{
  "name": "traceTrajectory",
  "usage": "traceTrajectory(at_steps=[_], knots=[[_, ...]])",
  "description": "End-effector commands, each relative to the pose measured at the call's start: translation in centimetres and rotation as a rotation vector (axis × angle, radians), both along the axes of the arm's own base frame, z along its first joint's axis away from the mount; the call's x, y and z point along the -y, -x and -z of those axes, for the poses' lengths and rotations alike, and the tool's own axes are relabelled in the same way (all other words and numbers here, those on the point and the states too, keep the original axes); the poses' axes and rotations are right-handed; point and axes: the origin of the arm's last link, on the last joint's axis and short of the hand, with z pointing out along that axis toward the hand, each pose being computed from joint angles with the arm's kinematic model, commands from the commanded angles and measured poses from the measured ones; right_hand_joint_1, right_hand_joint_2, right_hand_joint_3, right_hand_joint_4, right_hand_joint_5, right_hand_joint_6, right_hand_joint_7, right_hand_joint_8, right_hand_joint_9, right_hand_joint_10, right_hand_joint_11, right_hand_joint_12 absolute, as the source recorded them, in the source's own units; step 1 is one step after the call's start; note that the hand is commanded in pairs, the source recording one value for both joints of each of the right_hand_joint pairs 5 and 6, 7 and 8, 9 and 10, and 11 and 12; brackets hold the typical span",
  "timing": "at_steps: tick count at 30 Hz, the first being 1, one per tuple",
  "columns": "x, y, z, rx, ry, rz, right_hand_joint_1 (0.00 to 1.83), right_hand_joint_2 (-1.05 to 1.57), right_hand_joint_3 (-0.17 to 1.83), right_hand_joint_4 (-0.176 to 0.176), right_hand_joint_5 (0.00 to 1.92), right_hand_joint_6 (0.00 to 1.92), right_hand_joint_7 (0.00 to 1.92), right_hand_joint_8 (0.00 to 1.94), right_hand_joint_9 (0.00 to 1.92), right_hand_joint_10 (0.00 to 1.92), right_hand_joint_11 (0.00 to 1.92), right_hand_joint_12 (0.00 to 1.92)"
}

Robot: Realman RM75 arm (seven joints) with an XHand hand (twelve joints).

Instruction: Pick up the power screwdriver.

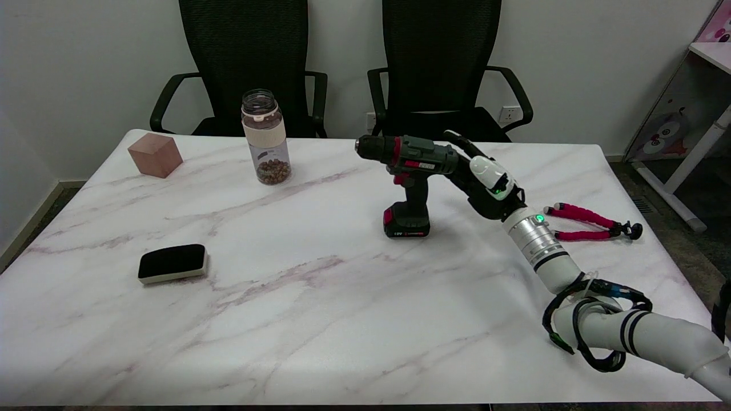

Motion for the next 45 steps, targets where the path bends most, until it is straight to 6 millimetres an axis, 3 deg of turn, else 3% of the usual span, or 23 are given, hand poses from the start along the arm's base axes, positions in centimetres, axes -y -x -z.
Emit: traceTrajectory(at_steps=[1,9,45], knots=[[1.2,1.2,1.9,-0.079,-0.069,0.062,0.91,-0.10,0.91,0.176,0.45,0.45,0.45,0.45,0.28,0.28,0.32,0.32],[1.3,1.8,2.5,-0.088,-0.077,0.074,0.91,-0.17,0.95,0.176,0.43,0.43,0.43,0.43,0.28,0.28,0.33,0.33],[3.6,1.1,4.5,-0.197,-0.091,0.069,0.91,-0.27,0.87,0.176,0.37,0.37,0.37,0.37,0.27,0.27,0.31,0.31]])
